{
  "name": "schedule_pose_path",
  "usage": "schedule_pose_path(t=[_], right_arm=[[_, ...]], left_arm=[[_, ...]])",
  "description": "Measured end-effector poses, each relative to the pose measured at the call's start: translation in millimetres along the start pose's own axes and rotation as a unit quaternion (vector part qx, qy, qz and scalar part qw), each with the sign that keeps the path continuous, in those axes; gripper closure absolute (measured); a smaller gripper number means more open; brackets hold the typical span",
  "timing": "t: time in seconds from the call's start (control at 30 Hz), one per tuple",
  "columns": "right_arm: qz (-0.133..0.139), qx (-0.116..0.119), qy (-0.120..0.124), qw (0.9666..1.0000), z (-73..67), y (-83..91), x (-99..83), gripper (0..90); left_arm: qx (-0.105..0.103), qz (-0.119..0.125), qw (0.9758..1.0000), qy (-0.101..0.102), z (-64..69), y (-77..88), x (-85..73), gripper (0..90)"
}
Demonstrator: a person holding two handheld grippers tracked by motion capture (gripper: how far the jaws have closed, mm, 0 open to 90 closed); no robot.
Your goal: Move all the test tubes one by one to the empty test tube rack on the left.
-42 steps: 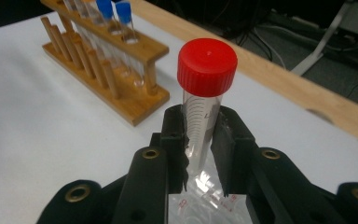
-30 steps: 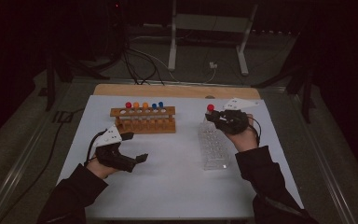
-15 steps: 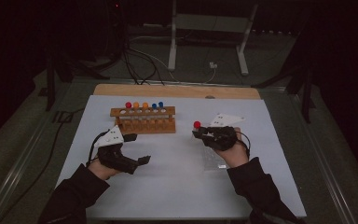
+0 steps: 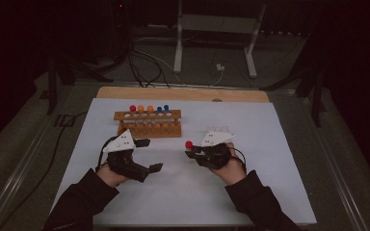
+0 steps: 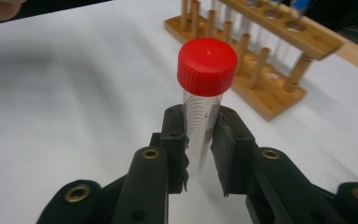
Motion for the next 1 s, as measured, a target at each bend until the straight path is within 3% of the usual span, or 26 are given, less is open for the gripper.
schedule_pose_path(t=[0.23,0.4,0.6,0.83,1.0], right_arm=[[-0.002,0.014,0.009,0.9999,-12.8,-4.2,1.9,75.2],[0.003,0.024,0.009,0.9997,-19.7,-5.1,4.4,75.2],[0.004,0.030,0.013,0.9995,-25.1,-7.3,5.8,75.1],[0.003,0.033,0.014,0.9994,-27.1,-8.3,6.1,75.1],[0.004,0.033,0.011,0.9994,-26.5,-7.7,6.1,75.1]], left_arm=[[-0.014,0.005,0.9999,-0.007,10.7,-9.0,8.3,5.8],[-0.013,0.005,0.9999,-0.007,17.2,-18.6,14.1,8.7],[-0.006,0.013,0.9998,-0.016,19.2,-29.5,17.8,22.8],[-0.003,0.012,0.9999,-0.011,16.8,-42.3,18.8,41.0],[0.001,0.004,0.9996,-0.029,18.6,-49.2,16.8,52.2]])
Point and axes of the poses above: each handheld gripper's, and its own axes: y roughly backward along the jaws, x roughly out of its top, z roughly to its right, the point moved 5 cm from there along -y, roughly forward along the jaws, and after that the axes turned 8 degrees about y, right-handed, at the moved point
